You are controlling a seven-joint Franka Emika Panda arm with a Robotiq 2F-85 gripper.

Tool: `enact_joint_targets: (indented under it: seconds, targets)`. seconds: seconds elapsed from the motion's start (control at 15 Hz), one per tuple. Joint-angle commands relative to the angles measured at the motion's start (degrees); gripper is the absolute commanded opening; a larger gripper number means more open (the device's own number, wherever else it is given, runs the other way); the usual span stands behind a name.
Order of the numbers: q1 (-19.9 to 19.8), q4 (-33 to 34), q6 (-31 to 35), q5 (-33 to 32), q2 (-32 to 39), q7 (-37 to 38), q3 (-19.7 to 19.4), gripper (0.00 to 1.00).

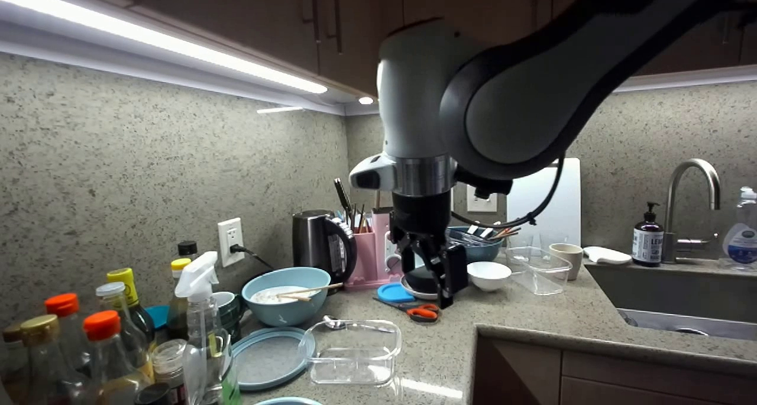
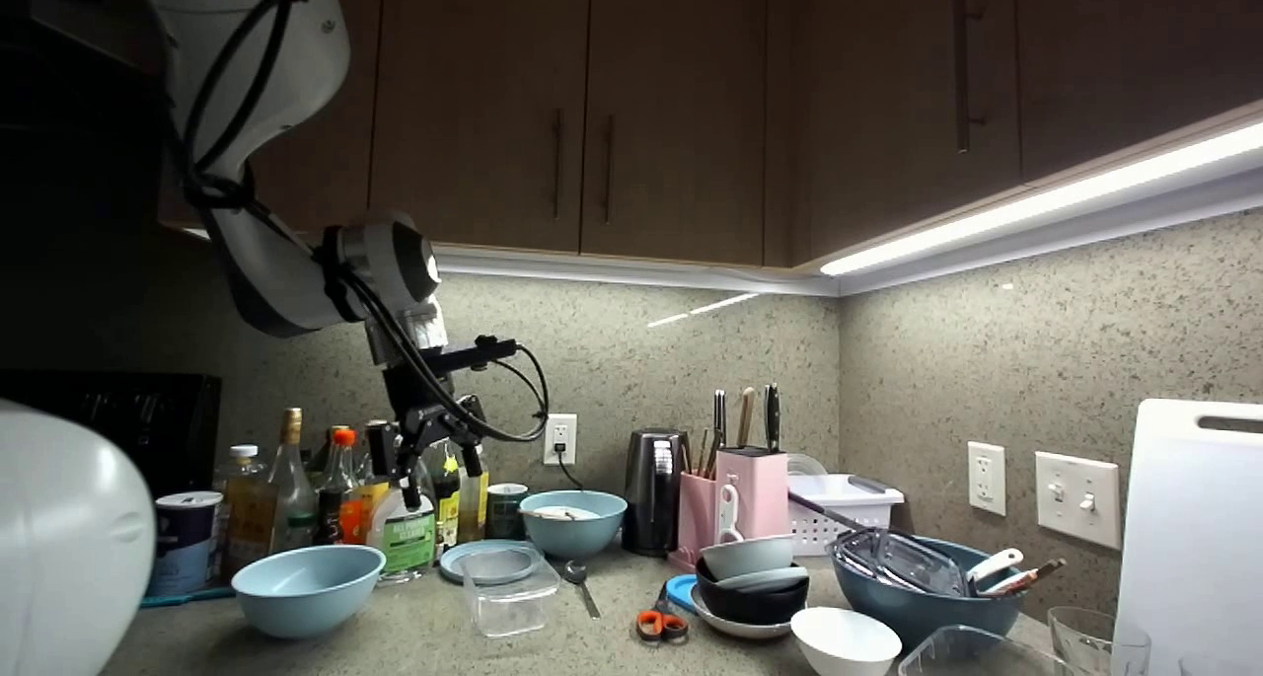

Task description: Put the stick into the container

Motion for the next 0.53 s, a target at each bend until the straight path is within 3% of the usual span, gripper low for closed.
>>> enact_joint_targets:
  seconds: [0.0,0.13,0.2,0.47]
  targets:
    - [-1.0,1.6,-0.3,-0.6,1.8,-0.1,1.2,1.0]
    - [-1.2,3.0,-0.5,-1.0,3.4,-0.1,1.3,1.0]
    - [-1.6,2.9,2.0,-0.8,4.0,6.0,1.2,1.0]
    - [-3.1,9.5,10.8,-12.7,13.3,23.4,0.6,1.0]
